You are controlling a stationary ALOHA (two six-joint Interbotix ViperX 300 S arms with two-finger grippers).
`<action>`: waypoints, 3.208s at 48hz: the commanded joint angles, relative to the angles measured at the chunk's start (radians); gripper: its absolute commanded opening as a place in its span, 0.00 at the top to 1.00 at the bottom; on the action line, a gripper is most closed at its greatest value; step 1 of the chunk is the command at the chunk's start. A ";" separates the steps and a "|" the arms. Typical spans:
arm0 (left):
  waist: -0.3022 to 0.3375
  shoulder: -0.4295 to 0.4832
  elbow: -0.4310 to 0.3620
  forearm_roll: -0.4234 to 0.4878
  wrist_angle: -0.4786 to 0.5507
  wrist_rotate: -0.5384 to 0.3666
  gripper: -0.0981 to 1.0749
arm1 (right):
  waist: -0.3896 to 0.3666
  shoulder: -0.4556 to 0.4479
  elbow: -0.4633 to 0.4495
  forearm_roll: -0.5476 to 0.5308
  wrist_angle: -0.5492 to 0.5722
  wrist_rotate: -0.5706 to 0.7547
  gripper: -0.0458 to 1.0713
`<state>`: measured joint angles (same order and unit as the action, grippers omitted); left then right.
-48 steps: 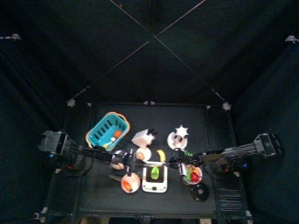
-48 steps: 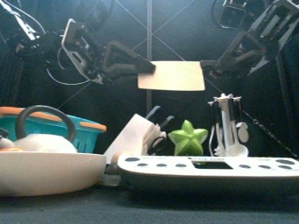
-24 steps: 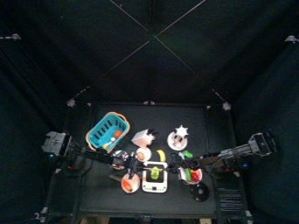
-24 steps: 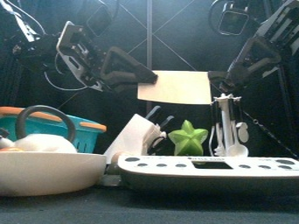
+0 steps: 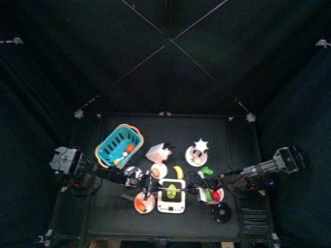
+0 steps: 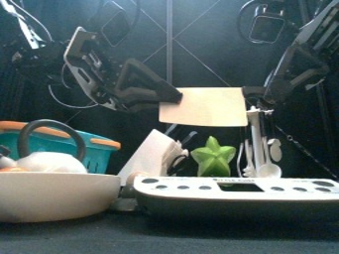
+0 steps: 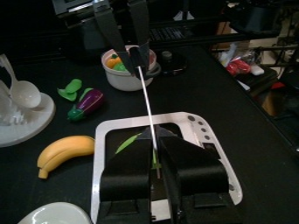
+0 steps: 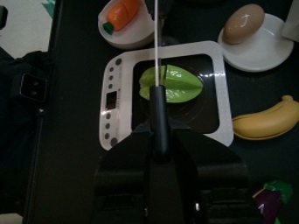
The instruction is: Cut starfruit
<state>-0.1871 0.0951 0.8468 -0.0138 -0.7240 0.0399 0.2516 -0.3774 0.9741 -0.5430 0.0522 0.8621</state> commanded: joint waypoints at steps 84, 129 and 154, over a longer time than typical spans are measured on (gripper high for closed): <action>-0.008 -0.003 -0.006 -0.066 0.011 0.009 0.54 | 0.014 -0.009 -0.029 -0.008 0.038 -0.012 0.49; -0.008 0.029 -0.011 -0.069 0.011 0.009 0.54 | 0.012 0.028 -0.037 -0.008 0.037 -0.014 0.49; -0.002 0.005 -0.014 -0.017 0.011 0.012 0.54 | 0.009 -0.002 -0.037 -0.048 0.038 -0.015 0.49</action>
<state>-0.1902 0.1258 0.8422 -0.0506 -0.7118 0.0506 0.2577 -0.3513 0.9526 -0.5829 0.0920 0.8483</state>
